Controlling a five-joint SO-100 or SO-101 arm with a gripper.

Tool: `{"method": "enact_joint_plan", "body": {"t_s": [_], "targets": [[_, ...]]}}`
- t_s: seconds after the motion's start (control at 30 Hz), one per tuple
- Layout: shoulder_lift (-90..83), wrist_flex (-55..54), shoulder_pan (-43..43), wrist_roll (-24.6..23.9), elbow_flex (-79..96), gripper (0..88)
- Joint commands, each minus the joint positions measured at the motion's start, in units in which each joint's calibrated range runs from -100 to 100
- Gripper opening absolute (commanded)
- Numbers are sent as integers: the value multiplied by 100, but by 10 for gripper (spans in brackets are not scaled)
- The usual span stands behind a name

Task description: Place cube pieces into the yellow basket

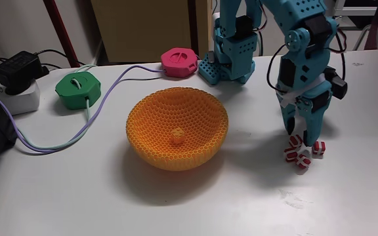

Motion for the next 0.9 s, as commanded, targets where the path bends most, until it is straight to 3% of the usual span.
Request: {"method": "enact_joint_plan", "body": {"t_s": [0.0,0.17,0.3,0.47,0.57,0.73,0.87], "targets": [[85,-170,182,39,-250,210],[398,-326,387,127,-443,173],[445,-405,517,186,-510,1],[-57,221,638,200,-953,0],[-748,1151,890,264,-1743,0],[-1392,3079,2129,571,-4275,0],[-1525,2932,3807,1079,-3938,0]]}}
